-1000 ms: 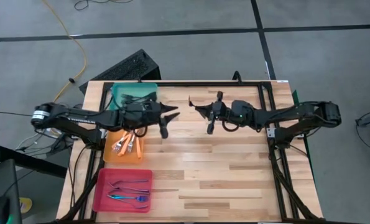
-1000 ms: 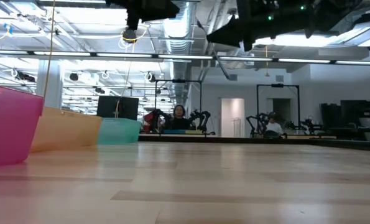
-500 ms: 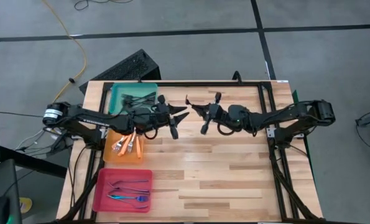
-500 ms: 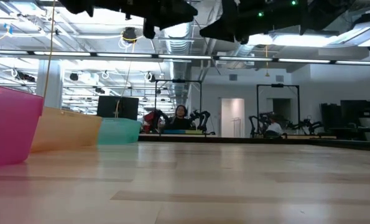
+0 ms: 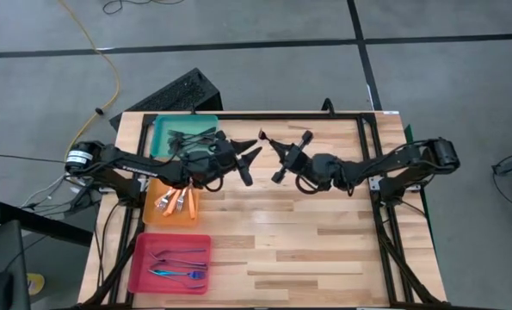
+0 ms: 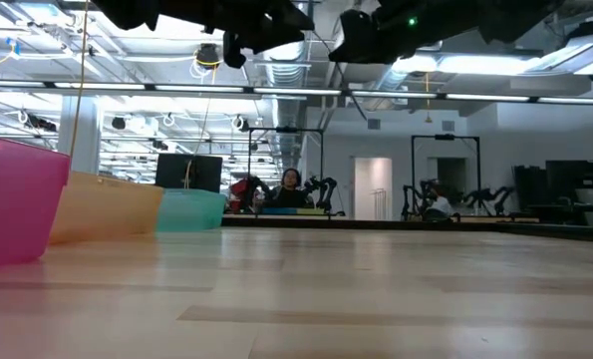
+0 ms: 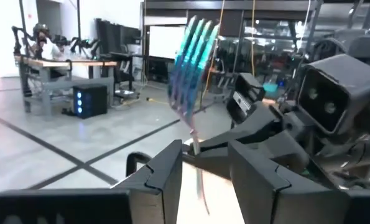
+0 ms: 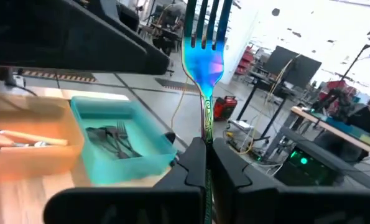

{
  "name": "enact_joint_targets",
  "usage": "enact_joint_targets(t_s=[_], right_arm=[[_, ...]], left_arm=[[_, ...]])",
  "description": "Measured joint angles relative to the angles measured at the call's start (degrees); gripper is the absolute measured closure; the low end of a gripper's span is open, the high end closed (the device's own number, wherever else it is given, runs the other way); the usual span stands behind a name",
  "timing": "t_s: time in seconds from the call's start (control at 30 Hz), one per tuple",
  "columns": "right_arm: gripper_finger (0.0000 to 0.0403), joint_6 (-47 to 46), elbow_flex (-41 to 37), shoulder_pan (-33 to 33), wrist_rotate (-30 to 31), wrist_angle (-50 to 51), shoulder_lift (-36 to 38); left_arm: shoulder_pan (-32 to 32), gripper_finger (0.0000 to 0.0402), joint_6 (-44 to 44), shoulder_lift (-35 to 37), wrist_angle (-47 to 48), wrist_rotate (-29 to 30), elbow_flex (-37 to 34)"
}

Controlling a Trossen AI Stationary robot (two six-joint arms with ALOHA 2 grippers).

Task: Sort silverware by color (type)
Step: Put the blue fork into the pink bin

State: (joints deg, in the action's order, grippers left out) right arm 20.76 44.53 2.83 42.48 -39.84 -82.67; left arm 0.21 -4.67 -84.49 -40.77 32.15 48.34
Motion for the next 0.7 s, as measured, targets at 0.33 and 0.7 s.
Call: enact_joint_targets(t_s=[0.33, 0.7], right_arm=[[0.0377, -0.26, -0.02, 0.13, 0.0, -3.36, -1.09], [0.039, 0.59, -0.06, 0.13, 1.17, -4.41, -3.07]], left_arm=[[0.57, 0.0287, -2.41, 0.02, -0.79, -0.28, 0.0], [1.42, 0.0287, -3.58, 0.02, -0.77, -0.76, 0.02]])
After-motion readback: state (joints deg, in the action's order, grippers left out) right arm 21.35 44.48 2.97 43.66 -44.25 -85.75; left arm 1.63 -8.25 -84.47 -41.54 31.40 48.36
